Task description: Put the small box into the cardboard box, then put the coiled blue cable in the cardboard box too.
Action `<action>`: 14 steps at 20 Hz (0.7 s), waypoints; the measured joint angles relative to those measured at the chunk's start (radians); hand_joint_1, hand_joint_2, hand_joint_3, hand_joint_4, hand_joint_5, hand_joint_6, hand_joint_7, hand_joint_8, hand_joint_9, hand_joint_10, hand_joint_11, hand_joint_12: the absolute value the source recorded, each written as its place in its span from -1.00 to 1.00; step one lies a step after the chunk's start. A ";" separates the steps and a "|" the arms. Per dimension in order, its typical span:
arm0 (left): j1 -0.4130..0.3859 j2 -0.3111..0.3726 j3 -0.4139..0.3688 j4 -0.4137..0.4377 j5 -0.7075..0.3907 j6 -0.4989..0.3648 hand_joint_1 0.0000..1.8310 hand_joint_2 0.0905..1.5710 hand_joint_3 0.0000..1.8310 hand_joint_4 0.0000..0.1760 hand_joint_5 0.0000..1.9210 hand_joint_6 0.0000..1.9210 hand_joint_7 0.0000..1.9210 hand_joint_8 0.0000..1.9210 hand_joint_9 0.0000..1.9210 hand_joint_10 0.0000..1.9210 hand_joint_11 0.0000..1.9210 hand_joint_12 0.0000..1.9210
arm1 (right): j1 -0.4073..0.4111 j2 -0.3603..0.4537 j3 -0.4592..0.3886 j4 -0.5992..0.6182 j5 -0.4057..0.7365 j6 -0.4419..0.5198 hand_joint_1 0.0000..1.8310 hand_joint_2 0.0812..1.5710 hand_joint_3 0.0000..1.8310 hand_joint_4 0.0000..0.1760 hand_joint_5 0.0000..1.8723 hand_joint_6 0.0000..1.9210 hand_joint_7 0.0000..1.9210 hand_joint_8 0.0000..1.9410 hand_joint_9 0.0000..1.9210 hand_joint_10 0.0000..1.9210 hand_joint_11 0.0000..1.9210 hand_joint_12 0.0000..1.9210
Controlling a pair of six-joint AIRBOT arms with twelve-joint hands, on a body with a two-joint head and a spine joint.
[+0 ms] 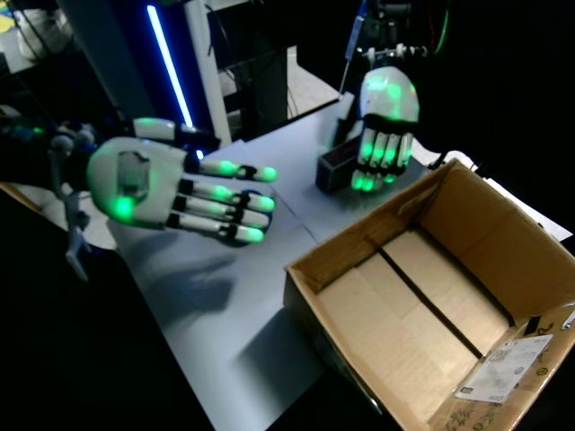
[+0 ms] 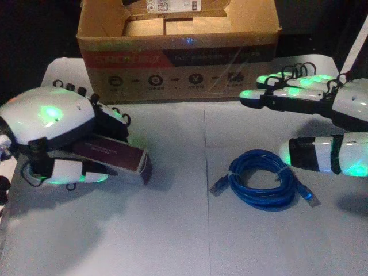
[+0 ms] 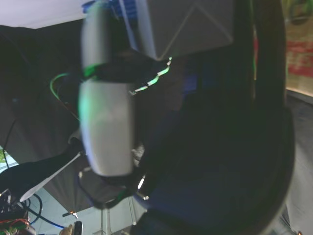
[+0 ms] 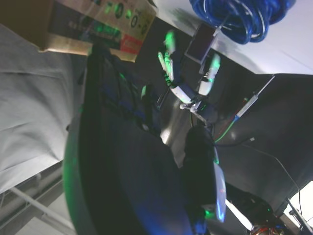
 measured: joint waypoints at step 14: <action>-0.186 0.149 -0.005 0.055 -0.326 -0.014 0.49 0.41 -1.00 -1.00 -0.14 0.27 0.04 -0.04 -0.11 0.26 -0.33 0.18 | 0.000 0.000 0.000 0.006 -0.001 0.000 -1.00 0.68 -0.99 1.00 -0.88 -1.00 -0.98 -1.00 -1.00 -1.00 -1.00 -1.00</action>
